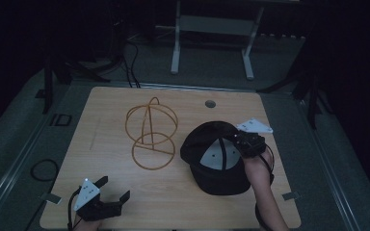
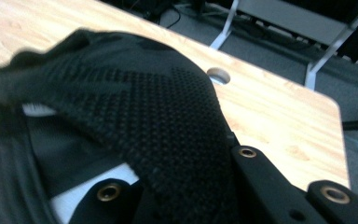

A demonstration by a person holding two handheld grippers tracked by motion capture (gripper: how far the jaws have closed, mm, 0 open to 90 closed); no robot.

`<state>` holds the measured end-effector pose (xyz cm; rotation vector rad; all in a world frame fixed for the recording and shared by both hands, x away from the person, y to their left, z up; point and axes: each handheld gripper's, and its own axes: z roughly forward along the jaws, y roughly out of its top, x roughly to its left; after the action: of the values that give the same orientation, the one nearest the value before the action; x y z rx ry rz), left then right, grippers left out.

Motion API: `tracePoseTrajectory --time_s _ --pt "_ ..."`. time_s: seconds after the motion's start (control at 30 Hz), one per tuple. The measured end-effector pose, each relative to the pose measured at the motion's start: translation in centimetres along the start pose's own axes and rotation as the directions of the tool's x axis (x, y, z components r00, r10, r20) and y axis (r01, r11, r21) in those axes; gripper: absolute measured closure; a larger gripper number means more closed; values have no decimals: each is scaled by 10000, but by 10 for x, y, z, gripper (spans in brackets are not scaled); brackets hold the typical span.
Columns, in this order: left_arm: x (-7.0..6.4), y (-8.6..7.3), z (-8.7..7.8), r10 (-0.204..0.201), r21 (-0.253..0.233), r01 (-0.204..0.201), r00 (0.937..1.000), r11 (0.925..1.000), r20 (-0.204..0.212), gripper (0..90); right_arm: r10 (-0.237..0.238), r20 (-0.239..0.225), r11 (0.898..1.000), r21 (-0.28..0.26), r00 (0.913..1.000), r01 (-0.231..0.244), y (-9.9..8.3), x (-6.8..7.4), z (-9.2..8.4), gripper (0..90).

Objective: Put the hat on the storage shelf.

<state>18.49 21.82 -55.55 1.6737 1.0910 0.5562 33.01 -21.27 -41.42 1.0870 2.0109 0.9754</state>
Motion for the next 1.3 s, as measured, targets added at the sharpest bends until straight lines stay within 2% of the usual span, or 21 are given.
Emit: tracePoseTrajectory --time_s 0.2,0.3,0.47,0.57,0.6,0.7,0.73,0.77,0.8,0.9,0.93,0.97,1.0,1.03,1.07,1.1,1.13,1.2,1.23,1.27,1.3 --pt "-12 6 5 -99 90 95 9991 9999 419 21 -137 33 9993 -361 9999 139 7 -3 -16 892" --pt "-19 11 8 47 279 -66 9976 9996 686 21 -210 -67 9984 -522 9998 206 9 -4 -24 892" --pt "-30 20 16 113 453 -172 9918 9988 1274 21 -95 -243 9971 -757 9997 77 9 -7 -35 892" --pt "-35 24 19 221 476 -292 9894 9984 1434 21 -136 -273 9961 -876 9995 111 8 -7 -41 892" --pt "-42 29 24 392 570 -489 9862 9972 1609 21 -191 -322 9947 -1020 9993 157 8 -6 -47 892" --pt "-47 34 28 498 601 -611 9834 9963 1744 21 -232 -345 9933 -1138 9991 192 8 -6 -53 892" --pt "-52 37 32 571 617 -702 9795 9956 1934 21 -277 -348 9921 -1234 9990 232 8 -5 -57 892" --pt "-52 37 32 571 617 -702 9795 9956 1934 21 -277 -348 9921 -1234 9990 232 8 -5 -57 892" --pt "-58 42 36 616 597 -757 9757 9953 2104 21 -241 -441 9904 -1373 9987 178 7 -4 -62 891" --pt "-64 46 40 728 657 -892 9729 9938 2193 22 -274 -484 9893 -1447 9985 202 6 -3 -67 891" --pt "-70 51 44 793 619 -966 9682 9934 2374 37 -253 -617 9877 -1554 9978 154 4 -2 -70 892" --pt "-70 51 44 793 619 -966 9682 9934 2374 38 -253 -617 9877 -1554 9978 154 4 -2 -70 892" --pt "-77 56 48 937 551 -1108 9635 9923 2508 38 -341 -661 9869 -1598 9972 232 3 1 -73 891" --pt "-77 56 48 937 551 -1108 9635 9923 2508 38 -360 -682 9864 -1628 9970 245 3 2 -74 891" --pt "-83 61 52 1084 482 -1252 9589 9910 2622 39 -420 -700 9862 -1630 9967 301 2 5 -75 891" --pt "-83 61 52 1084 482 -1252 9589 9910 2622 39 -420 -700 9862 -1630 9967 301 2 5 -75 891" --pt "-88 66 56 1070 423 -1234 9547 9915 2775 40 -457 -756 9858 -1647 9961 327 0 7 -76 892" --pt "-93 72 60 1057 394 -1223 9507 9917 2916 44 -550 -768 9858 -1629 9955 419 -1 10 -75 891" --pt "-93 72 60 1057 394 -1223 9507 9917 2916 45 -550 -768 9858 -1629 9955 419 -1 10 -75 891" --pt "-98 77 64 1209 334 -1376 9440 9899 3069 49 -533 -839 9863 -1603 9951 393 -2 12 -74 892" --pt "-98 77 64 1209 334 -1376 9440 9899 3069 50 -533 -839 9863 -1603 9951 393 -2 12 -74 892"
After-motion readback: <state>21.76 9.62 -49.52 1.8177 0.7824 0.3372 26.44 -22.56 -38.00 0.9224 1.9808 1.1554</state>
